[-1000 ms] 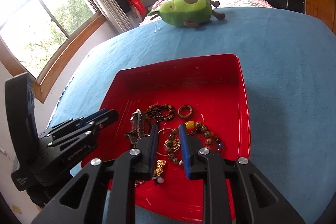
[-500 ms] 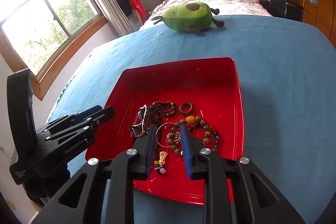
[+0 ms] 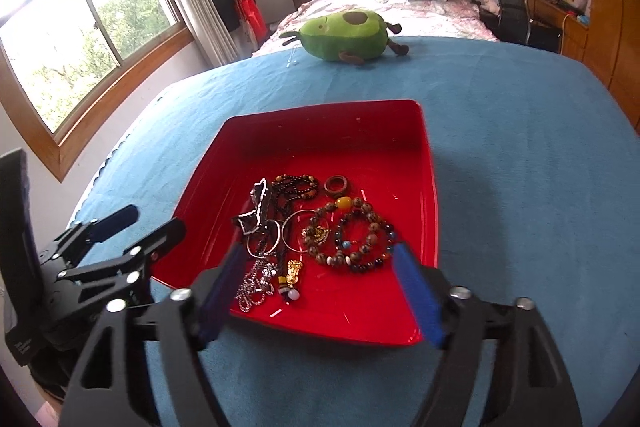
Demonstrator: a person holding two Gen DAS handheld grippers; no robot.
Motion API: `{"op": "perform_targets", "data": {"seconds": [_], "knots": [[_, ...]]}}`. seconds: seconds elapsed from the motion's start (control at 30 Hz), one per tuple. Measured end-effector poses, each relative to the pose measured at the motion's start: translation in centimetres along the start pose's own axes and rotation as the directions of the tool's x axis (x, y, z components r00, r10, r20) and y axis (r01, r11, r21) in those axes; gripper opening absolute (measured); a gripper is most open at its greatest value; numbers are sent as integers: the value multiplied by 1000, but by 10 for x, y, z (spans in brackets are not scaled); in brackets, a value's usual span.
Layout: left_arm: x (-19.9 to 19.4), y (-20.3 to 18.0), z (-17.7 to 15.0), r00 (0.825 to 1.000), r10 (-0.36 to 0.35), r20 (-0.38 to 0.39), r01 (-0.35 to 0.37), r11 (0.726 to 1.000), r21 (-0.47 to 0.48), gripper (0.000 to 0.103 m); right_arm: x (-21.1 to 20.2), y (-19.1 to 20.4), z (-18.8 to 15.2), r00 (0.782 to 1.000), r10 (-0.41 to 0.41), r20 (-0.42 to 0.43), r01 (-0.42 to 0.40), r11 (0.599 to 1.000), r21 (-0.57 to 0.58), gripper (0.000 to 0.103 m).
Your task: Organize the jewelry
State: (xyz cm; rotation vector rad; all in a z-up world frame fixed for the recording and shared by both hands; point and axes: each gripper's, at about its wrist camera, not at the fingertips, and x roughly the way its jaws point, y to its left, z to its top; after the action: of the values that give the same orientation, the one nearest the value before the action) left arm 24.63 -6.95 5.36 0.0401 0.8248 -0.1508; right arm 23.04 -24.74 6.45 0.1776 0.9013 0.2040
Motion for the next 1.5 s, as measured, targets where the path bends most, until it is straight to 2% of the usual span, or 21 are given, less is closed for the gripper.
{"op": "perform_targets", "data": {"seconds": [0.07,0.27,0.43,0.63,0.77,1.13,1.5], "knots": [[-7,0,-6,1000,5,11,-5,1000,9,87,-4,1,-4,1000,-17,4,17,1000,-11,82],[-28,1,-21,999,18,44,-19,1000,18,91,-13,4,-18,1000,-20,-2,20,1000,-23,94],[-43,4,-32,997,25,71,-26,1000,13,96,-19,7,-29,1000,-26,2,26,999,-36,99],[-57,7,-44,993,43,110,-45,999,16,99,-27,8,-42,997,-71,20,72,996,-51,99],[-64,6,-51,992,42,122,-45,999,15,100,-30,5,-49,997,-70,23,71,997,-41,99],[-54,8,-64,996,20,83,-19,1000,-16,100,-30,-1,-58,999,-48,16,49,999,-21,99],[-43,14,-65,998,35,57,-34,999,-24,100,-24,-4,-61,999,-42,6,42,999,-24,99]]}}
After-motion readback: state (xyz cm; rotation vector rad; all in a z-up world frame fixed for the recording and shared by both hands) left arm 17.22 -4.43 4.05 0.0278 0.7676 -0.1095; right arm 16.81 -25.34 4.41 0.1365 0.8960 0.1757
